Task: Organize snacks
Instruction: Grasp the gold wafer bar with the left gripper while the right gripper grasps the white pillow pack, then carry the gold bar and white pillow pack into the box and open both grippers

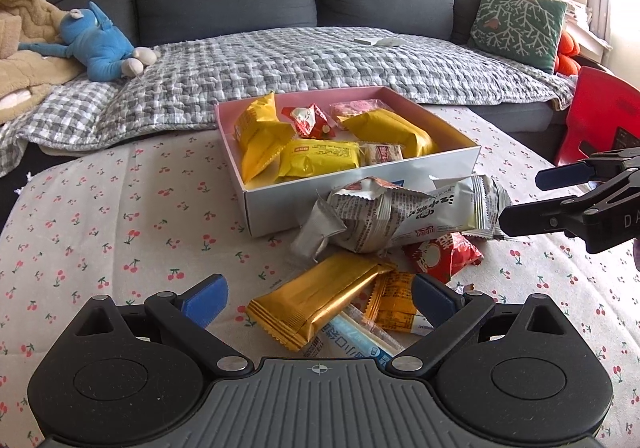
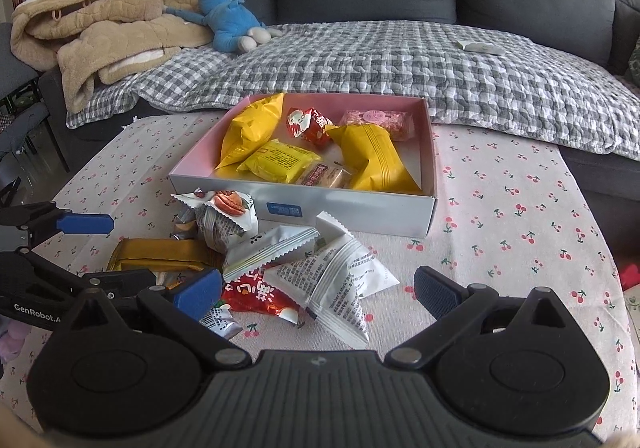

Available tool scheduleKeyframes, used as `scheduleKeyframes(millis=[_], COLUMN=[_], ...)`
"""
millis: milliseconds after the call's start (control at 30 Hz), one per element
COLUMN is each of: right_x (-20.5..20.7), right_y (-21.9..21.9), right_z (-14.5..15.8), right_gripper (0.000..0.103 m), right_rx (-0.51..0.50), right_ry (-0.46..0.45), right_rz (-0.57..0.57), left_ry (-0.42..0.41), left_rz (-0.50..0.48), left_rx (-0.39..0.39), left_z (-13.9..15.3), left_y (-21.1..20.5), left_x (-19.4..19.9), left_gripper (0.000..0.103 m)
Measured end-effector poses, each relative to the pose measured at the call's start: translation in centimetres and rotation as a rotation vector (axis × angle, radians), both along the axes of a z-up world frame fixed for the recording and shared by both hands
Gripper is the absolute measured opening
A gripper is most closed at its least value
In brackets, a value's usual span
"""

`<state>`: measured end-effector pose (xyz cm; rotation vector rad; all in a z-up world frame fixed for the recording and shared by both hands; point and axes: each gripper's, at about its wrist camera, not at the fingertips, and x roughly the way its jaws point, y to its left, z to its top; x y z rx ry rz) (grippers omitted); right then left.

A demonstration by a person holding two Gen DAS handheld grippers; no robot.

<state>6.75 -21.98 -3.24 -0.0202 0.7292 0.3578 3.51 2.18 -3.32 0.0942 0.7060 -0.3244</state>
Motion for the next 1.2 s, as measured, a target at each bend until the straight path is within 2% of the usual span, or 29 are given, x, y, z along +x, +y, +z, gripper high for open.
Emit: scheduleKeyframes(millis=[67, 167, 400, 500, 700, 900, 967, 1100, 1133, 1200], right_x=[0.3, 0.9, 2.7, 3.3, 3.4, 4.1, 4.0, 3.9, 4.0, 4.0], right_y=[-0.4, -1.3, -2.5, -2.8, -2.4, -1.9, -1.4, -1.2, -1.3, -1.4], right_z=[-0.2, -0.4, -1.4, -2.0, -2.1, -2.7, -2.7, -2.6, -2.6, -2.6], right_gripper=[0.102, 0.101, 0.097, 0.097, 0.093, 0.076, 0.074, 0.054, 0.046, 0.043], right_rx=[0.006, 0.034, 0.111, 0.145, 0.163, 0.194, 0.162, 0.124, 0.127, 0.125], right_ry=[0.008, 0.024, 0.089, 0.127, 0.162, 0.258, 0.245, 0.233, 0.235, 0.240], right_rz=[-0.023, -0.069, -0.150, -0.160, -0.160, -0.156, -0.157, -0.160, -0.158, -0.164], left_ry=[0.007, 0.018, 0.073, 0.086, 0.109, 0.122, 0.130, 0.137, 0.138, 0.141], left_rz=[-0.011, -0.029, -0.037, -0.039, -0.040, -0.058, -0.058, -0.052, -0.048, -0.046], left_rx=[0.005, 0.003, -0.004, 0.004, 0.069, 0.132, 0.131, 0.129, 0.127, 0.125], left_z=[-0.2, -0.4, -0.8, -1.0, -1.1, -1.1, -1.0, -0.9, -0.8, -0.8], left_y=[-0.3, -0.5, -0.8, -0.8, -1.8, -2.5, -2.5, -2.4, -2.4, -2.3], left_x=[0.5, 1.2, 2.1, 2.2, 2.1, 1.6, 1.6, 1.5, 1.5, 1.4], left_gripper=[0.098, 0.090, 0.050, 0.044, 0.040, 0.039, 0.037, 0.031, 0.030, 0.030])
